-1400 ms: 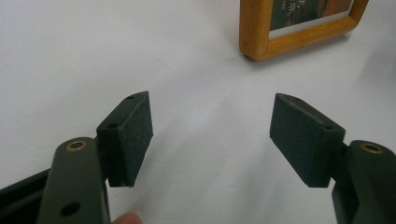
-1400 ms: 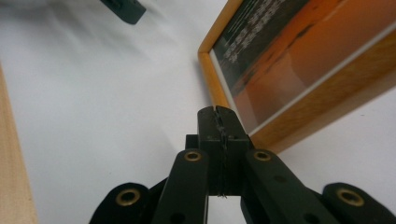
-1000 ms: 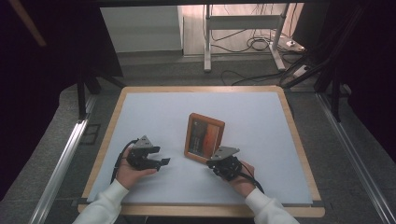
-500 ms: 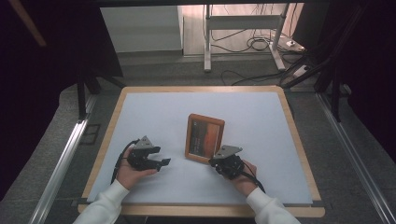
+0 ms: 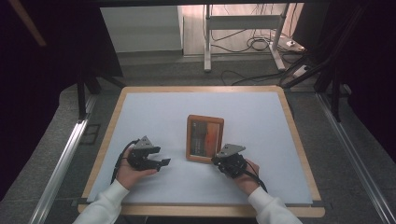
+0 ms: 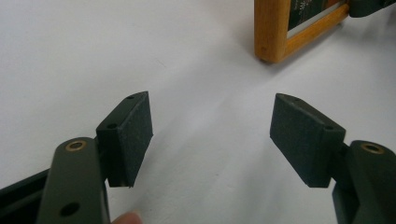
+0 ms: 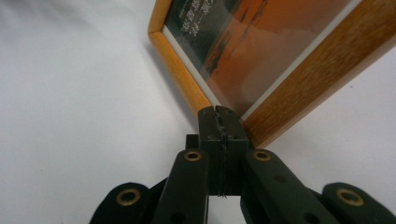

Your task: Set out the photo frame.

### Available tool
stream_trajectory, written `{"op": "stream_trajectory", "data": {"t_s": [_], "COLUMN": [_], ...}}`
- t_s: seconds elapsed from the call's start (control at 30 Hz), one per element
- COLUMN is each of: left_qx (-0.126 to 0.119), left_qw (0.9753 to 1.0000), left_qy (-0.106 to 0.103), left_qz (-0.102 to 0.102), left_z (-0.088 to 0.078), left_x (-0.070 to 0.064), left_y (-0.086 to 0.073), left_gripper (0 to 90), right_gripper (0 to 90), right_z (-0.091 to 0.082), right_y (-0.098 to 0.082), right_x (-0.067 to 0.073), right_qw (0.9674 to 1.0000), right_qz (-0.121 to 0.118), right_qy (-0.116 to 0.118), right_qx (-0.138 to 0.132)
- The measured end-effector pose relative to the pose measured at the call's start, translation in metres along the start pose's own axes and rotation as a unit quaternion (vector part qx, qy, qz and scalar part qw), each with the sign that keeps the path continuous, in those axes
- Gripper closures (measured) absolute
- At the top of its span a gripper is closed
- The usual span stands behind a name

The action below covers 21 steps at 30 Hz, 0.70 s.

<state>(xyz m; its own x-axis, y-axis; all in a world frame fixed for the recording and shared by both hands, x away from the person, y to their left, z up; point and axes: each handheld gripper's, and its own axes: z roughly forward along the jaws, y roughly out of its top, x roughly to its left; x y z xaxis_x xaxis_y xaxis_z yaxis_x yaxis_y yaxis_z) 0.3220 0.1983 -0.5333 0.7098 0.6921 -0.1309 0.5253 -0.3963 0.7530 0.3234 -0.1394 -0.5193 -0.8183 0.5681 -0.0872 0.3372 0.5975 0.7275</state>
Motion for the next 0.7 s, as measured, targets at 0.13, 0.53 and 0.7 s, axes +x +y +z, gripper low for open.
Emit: {"op": "stream_trajectory", "data": {"t_s": [0.13, 0.53, 0.7], "left_qx": [0.000, 0.000, 0.000], "left_qw": [1.0000, 1.0000, 1.0000], "left_qy": [0.000, 0.000, -0.001], "left_qz": [0.000, 0.002, 0.003], "left_z": [0.000, 0.000, 0.000], "left_x": [0.000, 0.000, 0.001], "left_y": [0.000, 0.000, 0.000], "left_gripper": [29.2, 29.2, 29.2], "right_gripper": [89.5, 89.5, 89.5], "right_z": [-0.001, -0.002, -0.012], "right_y": [-0.001, -0.002, -0.002], "right_x": [-0.002, -0.005, -0.004], "right_qw": [1.0000, 0.9999, 0.9996], "right_qz": [0.003, 0.008, 0.015], "right_qy": [-0.002, -0.004, 0.004], "right_qx": [0.000, -0.005, -0.024]}}
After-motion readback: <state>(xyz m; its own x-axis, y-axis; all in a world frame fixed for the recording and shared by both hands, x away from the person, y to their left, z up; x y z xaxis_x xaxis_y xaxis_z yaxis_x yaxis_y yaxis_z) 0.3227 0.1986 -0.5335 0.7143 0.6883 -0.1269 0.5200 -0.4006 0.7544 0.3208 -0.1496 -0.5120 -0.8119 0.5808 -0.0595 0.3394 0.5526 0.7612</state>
